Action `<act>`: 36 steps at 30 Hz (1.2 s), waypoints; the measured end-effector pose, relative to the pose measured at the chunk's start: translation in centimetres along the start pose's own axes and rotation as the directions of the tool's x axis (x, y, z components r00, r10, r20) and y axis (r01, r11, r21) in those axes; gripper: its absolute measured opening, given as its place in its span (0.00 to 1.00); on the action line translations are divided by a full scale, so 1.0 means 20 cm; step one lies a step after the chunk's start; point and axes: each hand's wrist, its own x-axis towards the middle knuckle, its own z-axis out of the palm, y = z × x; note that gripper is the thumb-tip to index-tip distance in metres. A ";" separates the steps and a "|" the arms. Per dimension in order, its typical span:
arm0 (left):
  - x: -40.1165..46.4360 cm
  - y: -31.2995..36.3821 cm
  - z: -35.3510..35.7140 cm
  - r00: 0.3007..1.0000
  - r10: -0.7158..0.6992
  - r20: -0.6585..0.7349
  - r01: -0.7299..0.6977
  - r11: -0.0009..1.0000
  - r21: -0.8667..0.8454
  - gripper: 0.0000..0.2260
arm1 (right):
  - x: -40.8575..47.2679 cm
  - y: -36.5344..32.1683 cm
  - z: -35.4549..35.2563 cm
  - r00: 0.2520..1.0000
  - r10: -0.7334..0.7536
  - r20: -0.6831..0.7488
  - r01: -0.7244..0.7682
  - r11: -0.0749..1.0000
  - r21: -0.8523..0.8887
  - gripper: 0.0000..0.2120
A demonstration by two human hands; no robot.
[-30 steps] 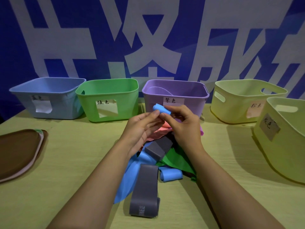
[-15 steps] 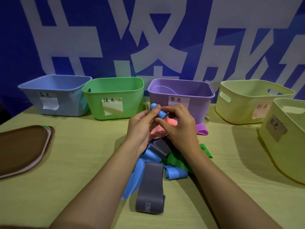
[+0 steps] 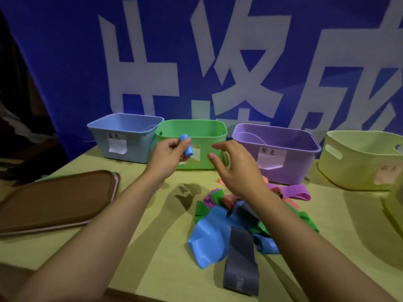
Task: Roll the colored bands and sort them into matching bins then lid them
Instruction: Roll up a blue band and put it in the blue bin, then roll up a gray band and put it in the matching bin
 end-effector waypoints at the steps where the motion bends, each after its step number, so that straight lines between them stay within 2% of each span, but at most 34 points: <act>1: 0.04 0.02 -0.06 0.999 0.016 -0.036 -0.015 0.999 0.031 0.07 | 0.02 -0.04 0.02 1.000 -0.007 0.012 0.007 1.000 -0.003 0.16; 4: 0.21 0.06 -0.26 0.988 0.061 -0.145 -0.037 0.986 0.165 0.09 | 0.09 -0.13 0.08 0.998 -0.035 0.046 0.036 0.999 -0.011 0.16; 7: 0.39 0.10 -0.43 0.970 0.098 -0.224 -0.010 0.932 0.363 0.15 | 0.15 -0.19 0.14 0.994 -0.055 0.099 0.058 0.998 -0.030 0.18; 12: 0.67 0.08 -0.62 0.978 0.052 -0.204 0.087 0.783 0.616 0.17 | 0.24 -0.20 0.21 0.977 -0.100 0.189 0.119 0.989 -0.089 0.19; 16: 0.82 -0.01 -0.66 0.977 -0.013 -0.212 0.157 0.718 0.678 0.16 | 0.26 -0.13 0.24 0.972 -0.101 0.214 0.128 0.985 -0.117 0.19; 21: 0.86 -0.11 -0.66 0.986 -0.025 -0.168 0.150 0.586 0.797 0.16 | 0.24 -0.05 0.29 0.970 -0.061 0.237 0.094 0.987 -0.131 0.19; 24: 0.87 -0.13 -0.67 0.987 -0.041 -0.154 0.151 0.543 0.826 0.16 | 0.22 -0.02 0.32 0.967 -0.048 0.249 0.082 0.989 -0.126 0.19; 26: 0.86 -0.13 -0.67 0.988 -0.032 -0.152 0.144 0.552 0.822 0.19 | 0.22 -0.02 0.32 0.966 -0.043 0.256 0.078 0.989 -0.129 0.19; 30: 0.78 -0.08 -0.63 0.987 0.024 -0.161 0.105 0.662 0.742 0.22 | 0.22 -0.03 0.29 0.970 -0.037 0.241 0.071 0.988 -0.136 0.18; 36: 0.52 0.03 -0.51 0.983 0.114 -0.142 -0.001 0.785 0.619 0.17 | 0.14 -0.05 0.18 0.968 0.002 0.251 0.040 0.986 -0.162 0.18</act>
